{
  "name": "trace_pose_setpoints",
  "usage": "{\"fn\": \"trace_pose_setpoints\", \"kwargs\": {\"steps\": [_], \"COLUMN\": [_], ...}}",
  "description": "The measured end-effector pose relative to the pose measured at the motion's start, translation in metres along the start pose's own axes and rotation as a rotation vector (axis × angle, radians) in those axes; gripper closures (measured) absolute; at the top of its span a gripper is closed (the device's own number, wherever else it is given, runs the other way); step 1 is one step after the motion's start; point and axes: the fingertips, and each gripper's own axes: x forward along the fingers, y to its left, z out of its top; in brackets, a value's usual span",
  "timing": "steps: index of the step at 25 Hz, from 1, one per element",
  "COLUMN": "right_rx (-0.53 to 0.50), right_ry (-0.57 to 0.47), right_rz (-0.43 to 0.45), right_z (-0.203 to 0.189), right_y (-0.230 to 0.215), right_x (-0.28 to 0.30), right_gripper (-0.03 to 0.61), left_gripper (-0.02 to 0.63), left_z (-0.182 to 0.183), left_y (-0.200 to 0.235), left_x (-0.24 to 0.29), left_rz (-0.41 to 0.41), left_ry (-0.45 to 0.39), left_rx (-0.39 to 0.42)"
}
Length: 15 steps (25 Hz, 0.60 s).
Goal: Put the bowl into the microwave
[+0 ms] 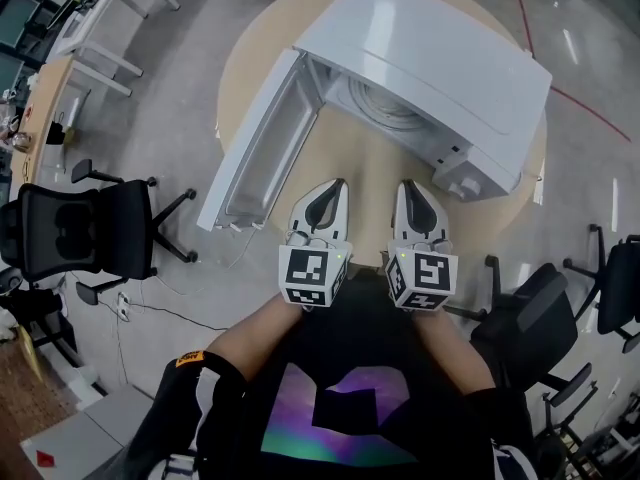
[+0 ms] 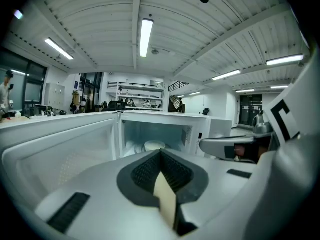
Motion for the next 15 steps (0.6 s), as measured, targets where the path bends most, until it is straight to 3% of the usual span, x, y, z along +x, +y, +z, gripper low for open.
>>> {"fn": "trace_pose_setpoints", "kwargs": {"steps": [10, 15], "right_rx": [-0.023, 0.019], "right_ry": [-0.027, -0.039], "right_rz": [0.017, -0.027], "right_z": [0.007, 0.008], "right_y": [0.027, 0.043], "right_x": [-0.038, -0.06], "right_gripper": [0.558, 0.56], "left_gripper": [0.569, 0.569], "left_z": [0.012, 0.019], "left_y": [0.001, 0.016], "left_x": [-0.048, -0.081], "left_rz": [0.009, 0.005], "left_ry": [-0.058, -0.078], "left_rx": [0.035, 0.048]}}
